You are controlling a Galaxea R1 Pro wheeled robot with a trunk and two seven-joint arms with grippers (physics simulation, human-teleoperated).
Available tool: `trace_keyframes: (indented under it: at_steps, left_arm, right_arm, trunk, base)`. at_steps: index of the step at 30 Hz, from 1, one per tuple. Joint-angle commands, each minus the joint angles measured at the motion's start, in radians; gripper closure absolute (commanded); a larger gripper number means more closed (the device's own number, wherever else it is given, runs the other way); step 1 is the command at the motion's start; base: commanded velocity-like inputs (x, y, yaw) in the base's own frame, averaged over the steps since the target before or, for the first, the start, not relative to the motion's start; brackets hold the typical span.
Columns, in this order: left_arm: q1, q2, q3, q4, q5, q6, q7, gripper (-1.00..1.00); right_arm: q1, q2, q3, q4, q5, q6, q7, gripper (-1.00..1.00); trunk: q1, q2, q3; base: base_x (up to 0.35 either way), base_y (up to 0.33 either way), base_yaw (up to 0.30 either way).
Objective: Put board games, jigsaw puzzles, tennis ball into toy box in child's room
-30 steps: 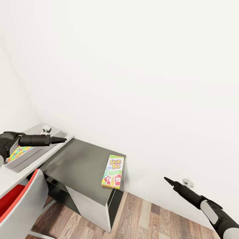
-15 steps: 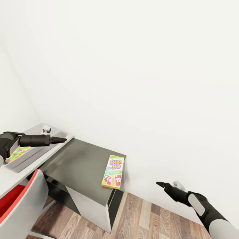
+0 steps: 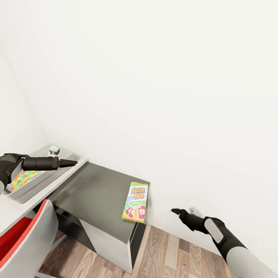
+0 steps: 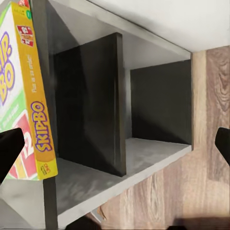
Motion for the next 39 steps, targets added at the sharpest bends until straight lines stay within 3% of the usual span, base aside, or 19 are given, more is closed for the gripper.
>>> trace_keyframes:
  at_steps: [1, 5, 9, 19, 25, 29, 34, 39]
  left_arm:
    - [-0.001, 0.001, -0.009, 0.0, 0.009, 0.011, -0.002, -1.0]
    - [-0.001, 0.0, -0.009, 0.0, 0.01, 0.011, -0.002, -1.0]
    - [-0.001, 0.0, -0.009, 0.0, 0.011, 0.011, -0.002, -1.0]
    - [-0.001, 0.0, -0.01, 0.0, 0.012, 0.011, -0.002, -1.0]
    - [-0.001, 0.0, -0.01, 0.0, 0.013, 0.011, -0.003, -1.0]
    - [-0.001, 0.0, -0.008, 0.0, 0.014, 0.012, -0.004, -1.0]
    - [-0.001, 0.001, -0.007, 0.0, 0.014, 0.012, -0.006, -1.0]
    - [0.0, 0.001, -0.007, 0.0, 0.011, 0.012, -0.043, -1.0]
  right_arm:
    - [-0.006, 0.013, -0.002, -0.001, 0.0, 0.025, -0.014, -1.0]
    - [-0.022, 0.045, -0.002, 0.0, 0.002, 0.085, -0.051, -1.0]
    - [-0.035, 0.058, -0.005, 0.002, -0.002, 0.125, -0.091, -1.0]
    - [-0.054, 0.064, -0.011, 0.008, -0.008, 0.145, -0.169, -1.0]
    - [-0.057, 0.053, -0.013, 0.007, -0.01, 0.151, -0.162, -1.0]
    - [-0.052, 0.042, -0.014, 0.002, -0.009, 0.148, -0.061, -1.0]
    - [-0.047, 0.028, -0.014, 0.006, -0.005, 0.142, 0.18, -1.0]
    - [-0.045, 0.015, -0.014, 0.008, -0.004, 0.132, 0.249, -1.0]
  trunk:
    - [0.001, -0.002, -0.002]
    - [0.001, -0.002, -0.002]
    - [0.001, -0.002, -0.002]
    - [0.001, -0.002, -0.002]
    - [0.001, -0.002, -0.002]
    - [0.001, -0.002, -0.002]
    - [0.001, -0.002, -0.002]
    - [0.001, -0.002, -0.002]
  base:
    - [0.035, 0.056, 0.0]
    - [0.07, 0.125, 0.0]
    - [0.063, 0.084, 0.0]
    - [0.035, 0.02, 0.0]
    - [0.026, 0.009, 0.0]
    - [0.003, 0.001, 0.0]
    - [0.0, 0.0, 0.0]
    - [0.0, 0.0, 0.0]
